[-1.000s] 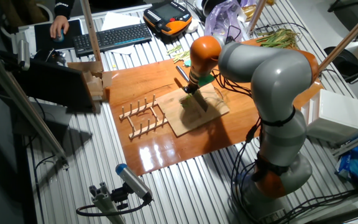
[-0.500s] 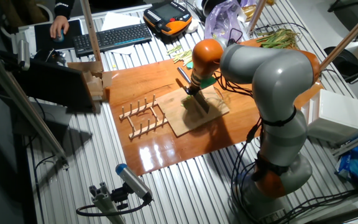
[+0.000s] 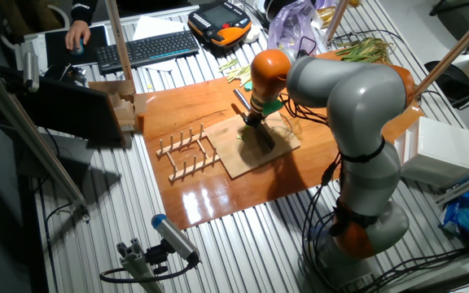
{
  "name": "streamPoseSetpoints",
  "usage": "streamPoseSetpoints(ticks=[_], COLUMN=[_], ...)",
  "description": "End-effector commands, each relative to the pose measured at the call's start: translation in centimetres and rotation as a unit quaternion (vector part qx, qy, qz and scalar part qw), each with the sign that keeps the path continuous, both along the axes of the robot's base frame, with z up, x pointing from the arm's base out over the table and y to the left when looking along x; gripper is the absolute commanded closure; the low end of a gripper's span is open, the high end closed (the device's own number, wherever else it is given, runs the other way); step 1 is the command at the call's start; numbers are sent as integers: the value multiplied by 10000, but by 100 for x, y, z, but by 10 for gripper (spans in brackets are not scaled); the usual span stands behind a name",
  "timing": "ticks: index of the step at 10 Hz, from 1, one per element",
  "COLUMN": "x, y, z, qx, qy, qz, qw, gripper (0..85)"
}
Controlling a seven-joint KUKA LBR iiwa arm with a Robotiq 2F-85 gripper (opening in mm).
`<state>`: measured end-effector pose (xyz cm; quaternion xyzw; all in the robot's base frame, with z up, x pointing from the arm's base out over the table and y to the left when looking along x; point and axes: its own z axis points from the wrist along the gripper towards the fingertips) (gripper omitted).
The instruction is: Chop the green garlic
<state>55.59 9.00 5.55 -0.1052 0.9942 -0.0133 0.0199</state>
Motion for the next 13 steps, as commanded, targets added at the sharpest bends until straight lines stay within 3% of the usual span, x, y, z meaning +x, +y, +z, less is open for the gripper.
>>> streamPoseSetpoints(ticks=[1, 3, 6, 13], x=[-17, 53, 63, 120], y=[-11, 36, 39, 100], z=[-15, 25, 100, -35], qx=[5, -18, -42, -134], qy=[-5, 48, 110, 294], qz=[-6, -15, 6, -9], qw=[10000, 10000, 9999, 9995], gripper=[850, 850, 850, 850])
